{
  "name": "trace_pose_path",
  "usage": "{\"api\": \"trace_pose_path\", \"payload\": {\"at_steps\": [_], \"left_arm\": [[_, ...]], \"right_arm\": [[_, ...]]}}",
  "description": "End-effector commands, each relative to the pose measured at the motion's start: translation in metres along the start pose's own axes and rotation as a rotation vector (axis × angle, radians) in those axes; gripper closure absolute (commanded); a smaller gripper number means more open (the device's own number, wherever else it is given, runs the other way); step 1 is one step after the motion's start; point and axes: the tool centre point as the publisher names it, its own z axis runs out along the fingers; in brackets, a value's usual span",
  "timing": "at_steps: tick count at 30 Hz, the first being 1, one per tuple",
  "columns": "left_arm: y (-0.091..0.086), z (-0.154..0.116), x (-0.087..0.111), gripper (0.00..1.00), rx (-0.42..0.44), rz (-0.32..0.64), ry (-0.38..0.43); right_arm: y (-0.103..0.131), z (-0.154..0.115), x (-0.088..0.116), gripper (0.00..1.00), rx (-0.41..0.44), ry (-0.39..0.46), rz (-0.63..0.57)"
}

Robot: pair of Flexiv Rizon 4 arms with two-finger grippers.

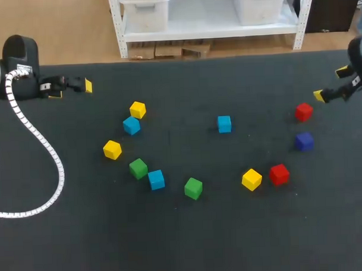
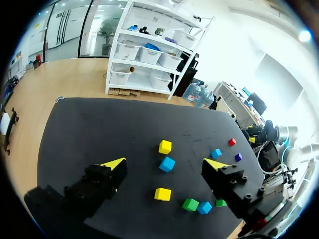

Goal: Place the blue cubes, place green cubes on the blue cubes, place the yellow cubes on the green cubes, then place the red cubes on the yellow cubes, and place purple cube on the red cubes.

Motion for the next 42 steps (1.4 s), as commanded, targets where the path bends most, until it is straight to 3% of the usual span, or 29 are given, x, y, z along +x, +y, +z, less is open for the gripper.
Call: {"api": "trace_pose_path", "payload": {"at_steps": [1, 15, 18, 19, 22, 25, 31, 37, 42], "left_arm": [[0.002, 0.0, 0.001, 0.0, 0.011, 0.003, -0.006], [0.002, 0.0, 0.001, 0.0, 0.011, 0.003, -0.006], [-0.016, -0.039, -0.019, 0.0, -0.063, 0.179, 0.001], [-0.018, -0.045, -0.022, 0.0, -0.086, 0.191, 0.067], [-0.024, -0.061, -0.03, 0.0, -0.169, 0.314, 0.089], [-0.033, -0.068, -0.032, 0.0, -0.188, 0.398, 0.146], [-0.039, -0.052, -0.022, 0.0, -0.232, 0.529, 0.282], [-0.032, -0.016, -0.012, 0.0, -0.212, 0.572, 0.417], [-0.031, 0.011, -0.009, 0.0, -0.193, 0.667, 0.511]], "right_arm": [[0.0, 0.001, -0.002, 0.0, 0.003, 0.003, 0.001], [0.0, 0.001, -0.002, 0.0, 0.003, 0.003, 0.001], [0.0, 0.001, -0.002, 0.0, 0.003, 0.003, 0.001], [0.0, 0.001, -0.002, 0.0, 0.003, 0.003, 0.001], [0.0, 0.001, -0.002, 0.0, 0.003, 0.003, 0.001], [0.0, 0.001, -0.002, 0.0, 0.003, 0.003, 0.001], [0.0, 0.001, -0.002, 0.0, 0.003, 0.003, 0.001], [0.0, 0.001, -0.002, 0.0, 0.003, 0.003, 0.001], [0.0, 0.001, -0.002, 0.0, 0.003, 0.003, 0.001]]}}
